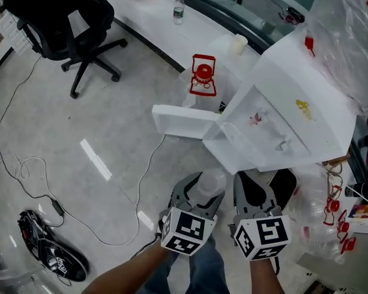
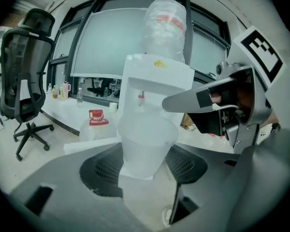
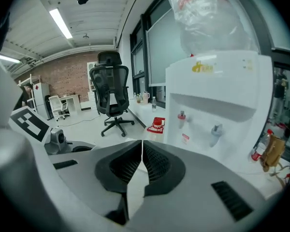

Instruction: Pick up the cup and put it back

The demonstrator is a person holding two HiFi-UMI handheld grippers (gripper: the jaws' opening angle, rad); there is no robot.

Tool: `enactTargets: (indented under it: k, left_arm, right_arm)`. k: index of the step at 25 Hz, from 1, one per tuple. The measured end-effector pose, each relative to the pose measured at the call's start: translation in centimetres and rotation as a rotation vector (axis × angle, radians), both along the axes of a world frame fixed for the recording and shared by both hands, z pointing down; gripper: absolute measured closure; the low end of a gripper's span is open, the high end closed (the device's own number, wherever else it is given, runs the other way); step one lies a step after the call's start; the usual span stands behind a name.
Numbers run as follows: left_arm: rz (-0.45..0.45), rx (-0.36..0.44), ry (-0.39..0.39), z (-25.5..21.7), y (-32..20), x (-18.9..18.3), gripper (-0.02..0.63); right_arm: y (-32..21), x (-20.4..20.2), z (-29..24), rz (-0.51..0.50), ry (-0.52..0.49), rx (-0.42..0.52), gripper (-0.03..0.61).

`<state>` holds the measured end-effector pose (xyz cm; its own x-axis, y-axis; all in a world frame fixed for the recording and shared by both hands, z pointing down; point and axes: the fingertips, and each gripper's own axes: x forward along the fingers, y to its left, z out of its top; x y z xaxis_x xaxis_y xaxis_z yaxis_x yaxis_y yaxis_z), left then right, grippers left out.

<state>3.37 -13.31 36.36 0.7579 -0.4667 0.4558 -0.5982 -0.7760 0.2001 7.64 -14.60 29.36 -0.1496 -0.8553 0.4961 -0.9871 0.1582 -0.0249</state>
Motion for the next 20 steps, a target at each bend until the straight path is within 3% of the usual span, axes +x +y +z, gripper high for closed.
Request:
enactTargets:
  k: [20]
  left_arm:
    - [0.015, 0.040, 0.009, 24.1, -5.1, 9.2, 0.341]
  right_arm:
    - [-3.3, 6.8, 24.1, -0.015, 0.015, 0.010, 0.555]
